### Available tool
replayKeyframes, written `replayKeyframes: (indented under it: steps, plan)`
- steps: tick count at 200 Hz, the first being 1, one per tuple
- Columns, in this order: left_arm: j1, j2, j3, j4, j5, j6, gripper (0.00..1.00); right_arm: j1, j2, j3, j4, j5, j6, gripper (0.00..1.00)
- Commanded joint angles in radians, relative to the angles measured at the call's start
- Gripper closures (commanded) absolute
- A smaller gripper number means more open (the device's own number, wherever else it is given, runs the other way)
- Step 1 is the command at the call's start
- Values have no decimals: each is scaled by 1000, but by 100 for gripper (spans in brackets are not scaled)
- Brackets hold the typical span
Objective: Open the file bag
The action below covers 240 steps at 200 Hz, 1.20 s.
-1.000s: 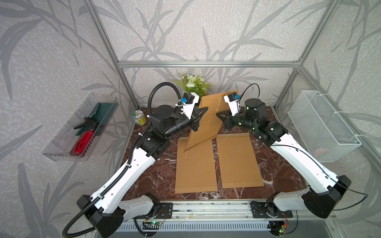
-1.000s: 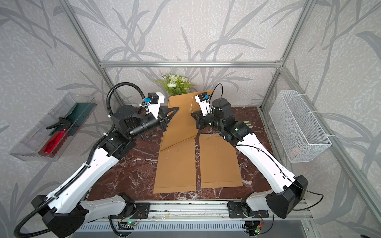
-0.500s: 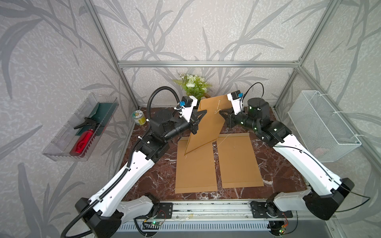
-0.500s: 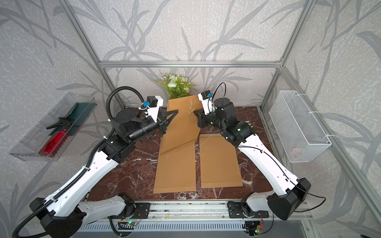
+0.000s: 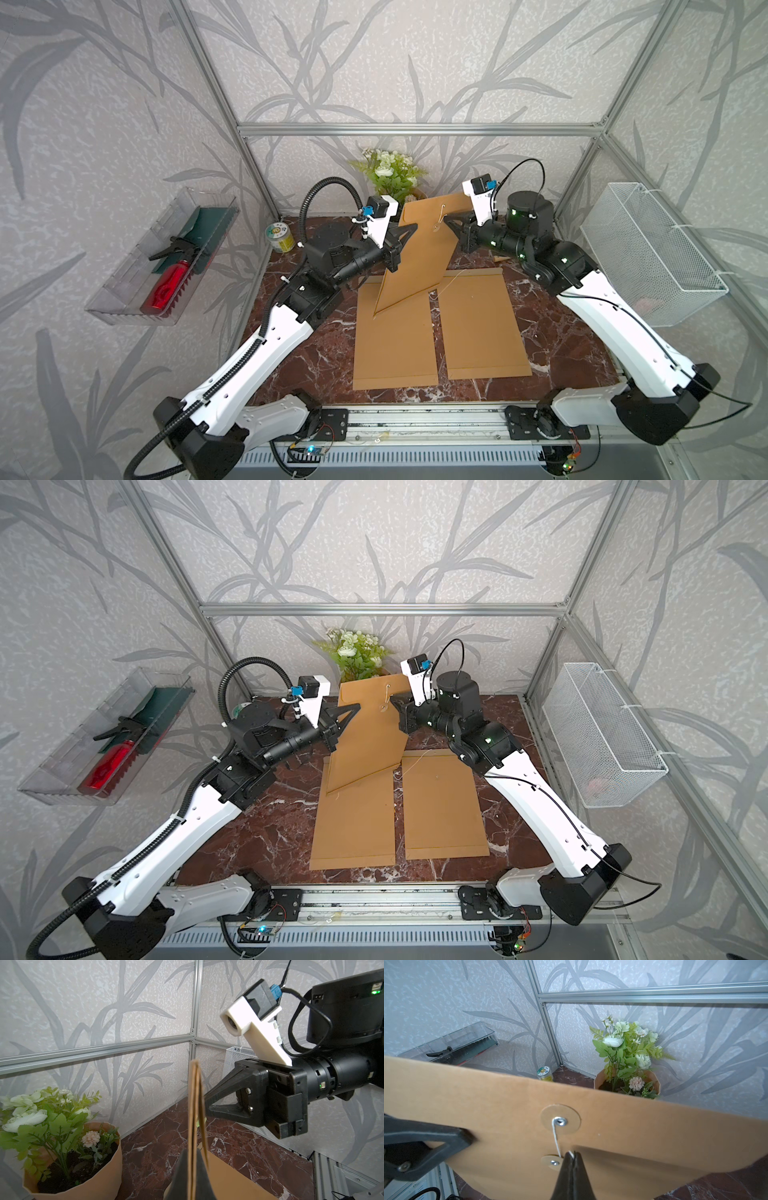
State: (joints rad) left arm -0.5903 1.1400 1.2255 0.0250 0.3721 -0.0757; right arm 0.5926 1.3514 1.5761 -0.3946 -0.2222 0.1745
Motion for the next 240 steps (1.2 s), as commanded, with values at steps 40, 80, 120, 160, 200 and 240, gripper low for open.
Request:
replayKeyframes:
  steps: [40, 80, 120, 160, 200, 240]
  plan:
    - [-8, 1, -6, 69, 14, -19, 100, 3, 5, 58, 5, -97, 15, 100]
    - [-8, 12, -6, 83, 22, -30, 100, 6, 12, 66, 4, -123, 22, 100]
    - [-11, 17, -2, 93, 27, -36, 100, 15, 27, 80, 7, -147, 26, 100]
    - [-14, 16, -5, 111, 15, -45, 100, 27, 40, 90, 5, -173, 29, 100]
    - [-14, 14, -14, 153, -23, -64, 100, 42, 33, 68, 5, -171, 33, 100]
    - [-14, 7, -25, 198, -52, -78, 100, 44, 14, 16, 20, -165, 44, 100]
